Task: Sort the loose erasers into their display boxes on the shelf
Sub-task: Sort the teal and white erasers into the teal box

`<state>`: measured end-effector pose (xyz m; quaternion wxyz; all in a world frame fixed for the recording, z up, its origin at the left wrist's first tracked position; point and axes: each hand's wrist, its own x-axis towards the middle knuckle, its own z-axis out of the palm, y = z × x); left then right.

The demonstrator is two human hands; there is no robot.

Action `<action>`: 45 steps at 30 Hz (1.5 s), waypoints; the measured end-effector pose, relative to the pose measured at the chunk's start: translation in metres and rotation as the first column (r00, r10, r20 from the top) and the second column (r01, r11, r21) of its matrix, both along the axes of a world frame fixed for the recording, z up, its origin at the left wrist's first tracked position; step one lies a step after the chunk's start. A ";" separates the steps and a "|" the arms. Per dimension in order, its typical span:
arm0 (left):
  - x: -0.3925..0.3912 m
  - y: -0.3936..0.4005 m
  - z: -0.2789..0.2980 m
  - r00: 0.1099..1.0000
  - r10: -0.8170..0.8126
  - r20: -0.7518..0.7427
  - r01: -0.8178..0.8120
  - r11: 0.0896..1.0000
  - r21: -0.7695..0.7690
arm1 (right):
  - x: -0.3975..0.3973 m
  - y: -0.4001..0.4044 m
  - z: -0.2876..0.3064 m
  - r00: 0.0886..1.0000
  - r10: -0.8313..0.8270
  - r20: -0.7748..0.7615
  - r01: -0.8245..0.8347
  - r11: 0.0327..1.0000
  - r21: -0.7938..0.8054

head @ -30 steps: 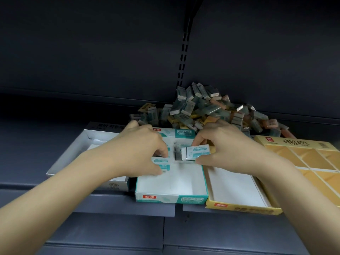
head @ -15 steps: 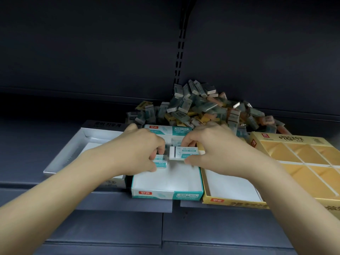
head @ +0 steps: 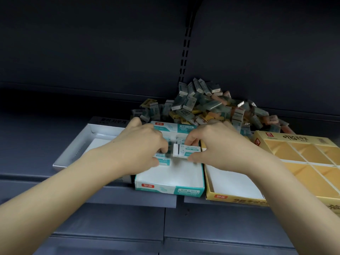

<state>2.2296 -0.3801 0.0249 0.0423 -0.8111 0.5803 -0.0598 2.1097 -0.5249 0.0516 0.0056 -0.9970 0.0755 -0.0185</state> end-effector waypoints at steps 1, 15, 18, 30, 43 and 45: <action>0.000 0.001 0.000 1.000 0.014 0.006 -0.014 1.000 -0.017 | 0.000 0.002 0.001 1.000 0.005 -0.011 -0.005 1.000 0.002; 0.028 0.021 0.019 0.968 0.202 -0.148 -0.204 0.979 -0.001 | 0.016 0.019 0.000 0.994 -0.011 -0.104 -0.008 0.984 -0.180; 0.032 0.027 0.021 0.964 0.209 -0.166 -0.209 0.978 0.017 | 0.019 0.019 0.000 0.990 -0.021 -0.136 -0.003 0.985 -0.173; 0.033 0.032 0.017 0.956 0.149 -0.252 -0.158 0.987 -0.016 | 0.012 0.011 -0.001 0.980 -0.027 -0.198 0.038 0.998 0.053; 0.037 -0.023 0.038 0.994 -0.047 -0.099 0.024 0.974 -0.224 | -0.003 -0.023 -0.004 0.984 0.024 0.178 0.005 0.987 -0.162; 0.040 -0.045 0.041 0.999 -0.049 0.004 0.049 0.983 -0.178 | -0.007 -0.032 -0.008 0.967 0.043 0.249 0.011 0.978 -0.209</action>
